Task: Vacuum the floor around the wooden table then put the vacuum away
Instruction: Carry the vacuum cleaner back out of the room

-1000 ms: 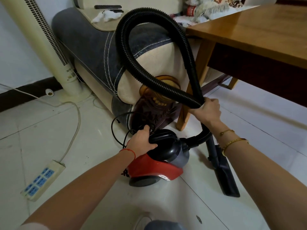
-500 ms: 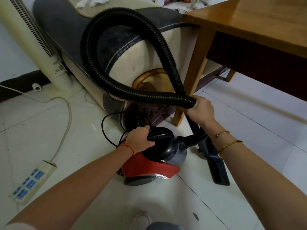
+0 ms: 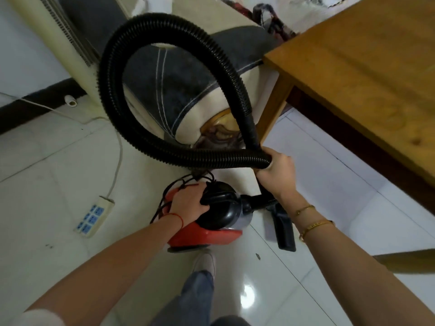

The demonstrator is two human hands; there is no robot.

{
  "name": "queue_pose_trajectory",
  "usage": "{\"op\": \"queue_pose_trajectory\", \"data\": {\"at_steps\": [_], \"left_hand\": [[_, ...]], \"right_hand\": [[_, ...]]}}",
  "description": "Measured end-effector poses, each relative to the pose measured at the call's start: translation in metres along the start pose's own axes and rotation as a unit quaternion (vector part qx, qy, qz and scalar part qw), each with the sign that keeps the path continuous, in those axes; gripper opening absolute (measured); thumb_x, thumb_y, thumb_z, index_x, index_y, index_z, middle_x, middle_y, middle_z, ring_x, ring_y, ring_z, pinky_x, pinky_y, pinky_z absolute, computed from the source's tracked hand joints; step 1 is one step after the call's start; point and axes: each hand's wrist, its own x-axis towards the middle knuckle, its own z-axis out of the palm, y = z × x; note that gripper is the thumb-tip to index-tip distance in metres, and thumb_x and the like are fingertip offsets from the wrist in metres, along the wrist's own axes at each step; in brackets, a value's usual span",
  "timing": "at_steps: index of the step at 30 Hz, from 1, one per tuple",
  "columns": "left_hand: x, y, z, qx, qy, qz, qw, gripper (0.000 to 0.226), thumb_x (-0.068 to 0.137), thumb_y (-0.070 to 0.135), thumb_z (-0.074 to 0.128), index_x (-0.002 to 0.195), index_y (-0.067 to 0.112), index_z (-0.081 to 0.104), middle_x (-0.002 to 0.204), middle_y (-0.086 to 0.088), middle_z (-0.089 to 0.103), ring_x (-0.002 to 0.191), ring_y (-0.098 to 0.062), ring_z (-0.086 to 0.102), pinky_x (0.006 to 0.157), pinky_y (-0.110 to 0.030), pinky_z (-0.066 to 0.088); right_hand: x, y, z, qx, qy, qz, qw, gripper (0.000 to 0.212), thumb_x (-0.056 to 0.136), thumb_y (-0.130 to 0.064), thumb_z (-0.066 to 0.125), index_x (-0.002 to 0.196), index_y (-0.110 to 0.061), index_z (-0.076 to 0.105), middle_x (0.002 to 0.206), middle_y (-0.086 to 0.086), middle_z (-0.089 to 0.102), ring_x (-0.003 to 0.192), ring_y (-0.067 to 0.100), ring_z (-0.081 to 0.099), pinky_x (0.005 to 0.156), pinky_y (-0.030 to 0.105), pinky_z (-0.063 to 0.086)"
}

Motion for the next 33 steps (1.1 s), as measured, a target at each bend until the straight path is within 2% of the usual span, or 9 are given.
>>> {"op": "queue_pose_trajectory", "data": {"at_steps": [4, 8, 13, 18, 23, 26, 28, 31, 33], "left_hand": [[-0.069, 0.025, -0.077, -0.010, -0.009, -0.017, 1.000, 0.041, 0.079, 0.033, 0.063, 0.117, 0.023, 0.052, 0.098, 0.007, 0.064, 0.092, -0.013, 0.064, 0.075, -0.028, 0.053], [-0.152, 0.056, -0.159, -0.008, 0.007, -0.043, 0.999, 0.030, 0.080, 0.030, 0.065, 0.106, 0.021, 0.053, 0.094, 0.006, 0.064, 0.089, -0.014, 0.064, 0.072, -0.024, 0.050], [-0.254, 0.091, -0.253, -0.010, 0.025, -0.077, 0.997, 0.036, 0.080, 0.030, 0.065, 0.112, 0.020, 0.053, 0.098, 0.003, 0.066, 0.092, -0.017, 0.065, 0.077, -0.029, 0.054], [-0.356, 0.119, -0.330, -0.017, 0.042, -0.101, 0.994, 0.037, 0.080, 0.028, 0.064, 0.115, 0.020, 0.053, 0.102, 0.003, 0.065, 0.098, -0.018, 0.063, 0.081, -0.031, 0.050], [-0.439, 0.128, -0.369, -0.013, 0.056, -0.130, 0.990, 0.030, 0.081, 0.029, 0.063, 0.108, 0.021, 0.052, 0.095, 0.006, 0.064, 0.092, -0.015, 0.062, 0.075, -0.026, 0.048], [-0.481, 0.127, -0.380, -0.024, 0.061, -0.150, 0.986, 0.028, 0.080, 0.029, 0.063, 0.105, 0.022, 0.052, 0.090, 0.006, 0.063, 0.088, -0.015, 0.063, 0.074, -0.026, 0.049], [-0.506, 0.126, -0.385, -0.033, 0.065, -0.167, 0.983, 0.029, 0.080, 0.028, 0.063, 0.106, 0.023, 0.053, 0.090, 0.006, 0.064, 0.087, -0.015, 0.063, 0.074, -0.026, 0.049], [-0.540, 0.122, -0.386, -0.046, 0.077, -0.192, 0.977, 0.030, 0.080, 0.027, 0.065, 0.107, 0.023, 0.053, 0.091, 0.006, 0.064, 0.087, -0.014, 0.063, 0.071, -0.021, 0.044], [-0.562, 0.119, -0.385, -0.056, 0.084, -0.214, 0.972, 0.030, 0.080, 0.026, 0.066, 0.107, 0.023, 0.054, 0.092, 0.006, 0.063, 0.088, -0.014, 0.063, 0.070, -0.020, 0.043]], "right_hand": [[-0.033, -0.063, -0.064, 0.034, -0.016, -0.005, 0.999, 0.038, 0.075, -0.021, 0.069, 0.112, -0.028, 0.067, 0.082, -0.001, 0.072, 0.078, 0.022, 0.066, 0.071, 0.035, 0.054], [-0.074, -0.137, -0.144, 0.058, -0.034, -0.022, 0.998, 0.038, 0.076, -0.016, 0.070, 0.113, -0.027, 0.067, 0.083, -0.002, 0.072, 0.079, 0.019, 0.065, 0.069, 0.028, 0.049], [-0.129, -0.226, -0.233, 0.086, -0.041, -0.045, 0.994, 0.042, 0.075, -0.016, 0.070, 0.116, -0.028, 0.067, 0.087, -0.001, 0.074, 0.083, 0.020, 0.067, 0.072, 0.027, 0.051], [-0.184, -0.301, -0.307, 0.111, -0.067, -0.079, 0.988, 0.039, 0.073, -0.030, 0.068, 0.112, -0.032, 0.067, 0.084, -0.009, 0.072, 0.082, 0.013, 0.067, 0.074, 0.038, 0.057], [-0.237, -0.355, -0.346, 0.142, -0.077, -0.120, 0.980, 0.032, 0.074, -0.033, 0.069, 0.106, -0.030, 0.068, 0.085, -0.012, 0.071, 0.085, 0.007, 0.066, 0.076, 0.035, 0.056], [-0.263, -0.375, -0.351, 0.140, -0.087, -0.146, 0.975, 0.018, 0.077, -0.026, 0.069, 0.095, -0.029, 0.067, 0.079, -0.010, 0.069, 0.078, 0.006, 0.065, 0.071, 0.040, 0.056], [-0.279, -0.389, -0.350, 0.132, -0.098, -0.158, 0.974, 0.018, 0.076, -0.025, 0.069, 0.094, -0.029, 0.066, 0.078, -0.009, 0.068, 0.077, 0.006, 0.065, 0.069, 0.040, 0.055], [-0.300, -0.406, -0.345, 0.120, -0.109, -0.179, 0.970, 0.023, 0.074, -0.025, 0.070, 0.097, -0.029, 0.067, 0.078, -0.011, 0.069, 0.077, 0.007, 0.065, 0.069, 0.037, 0.055], [-0.313, -0.419, -0.343, 0.119, -0.113, -0.185, 0.969, 0.022, 0.073, -0.022, 0.071, 0.094, -0.029, 0.067, 0.073, -0.012, 0.067, 0.073, 0.007, 0.064, 0.067, 0.030, 0.052]]}}
